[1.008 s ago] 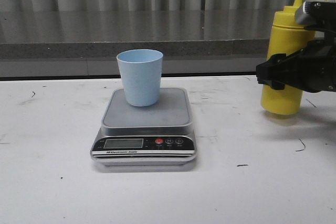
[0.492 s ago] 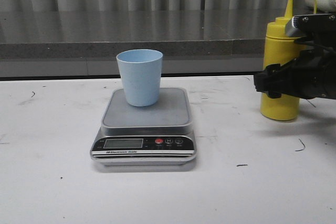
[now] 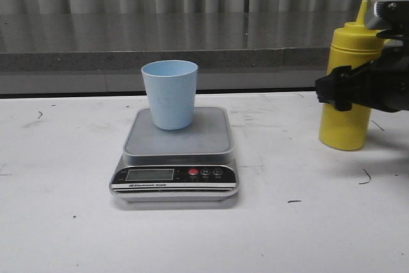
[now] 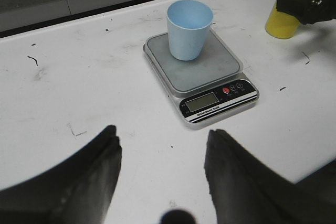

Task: Pour seasoning into cup on scale with both arms
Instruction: 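Lower the yellow bottle upright back onto the table with the right gripper, then open the right gripper and withdraw it from the bottle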

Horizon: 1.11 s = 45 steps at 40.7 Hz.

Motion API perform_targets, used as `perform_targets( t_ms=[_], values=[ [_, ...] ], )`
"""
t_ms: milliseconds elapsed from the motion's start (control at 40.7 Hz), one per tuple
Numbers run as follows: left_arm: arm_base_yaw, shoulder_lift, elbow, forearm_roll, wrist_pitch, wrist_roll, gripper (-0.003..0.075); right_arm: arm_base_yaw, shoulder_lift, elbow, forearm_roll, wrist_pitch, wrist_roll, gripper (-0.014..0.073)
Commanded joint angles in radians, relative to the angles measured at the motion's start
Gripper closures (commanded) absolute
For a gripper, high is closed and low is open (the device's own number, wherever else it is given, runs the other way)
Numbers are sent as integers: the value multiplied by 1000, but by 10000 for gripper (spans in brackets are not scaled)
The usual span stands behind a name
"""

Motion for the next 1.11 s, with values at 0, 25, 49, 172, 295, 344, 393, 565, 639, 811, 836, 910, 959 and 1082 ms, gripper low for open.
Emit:
perform_targets(
  t_ms=[0,25,49,172,295,344,393,565,639,811,836,910,959,1082],
  values=[
    [-7,5,-27,-1,-73,-7,356,-2,-127,30,-2,-14,22,1],
    [-7,5,-27,-1,-73,-7,356,-2,-147,41,-2,6,26,1],
    [-7,5,-27,-1,-73,-7,356,-2,-174,50,-2,40,33,1],
    [-7,5,-27,-1,-73,-7,356,3,-305,61,-2,286,86,1],
    [-7,5,-27,-1,-73,-7,356,3,-450,56,-2,606,118,1],
    [-7,5,-27,-1,-73,-7,356,3,-506,48,-2,731,118,1],
    [-7,5,-27,-1,-73,-7,356,3,-558,39,-2,836,117,1],
    [-7,5,-27,-1,-73,-7,356,3,-688,-25,90,1141,39,2],
    [-7,5,-27,-1,-73,-7,356,3,-723,-54,189,1252,-111,2],
    [-7,5,-27,-1,-73,-7,356,3,-795,-82,259,1341,-200,2],
    [-7,5,-27,-1,-73,-7,356,3,-811,-82,259,1346,-200,2],
    [-7,5,-27,-1,-73,-7,356,3,-860,-82,255,1369,-201,2],
    [-7,5,-27,-1,-73,-7,356,3,-906,-82,242,1389,-202,2],
    [-7,5,-27,-1,-73,-7,356,3,-998,-82,227,1420,-209,2]
  ],
)
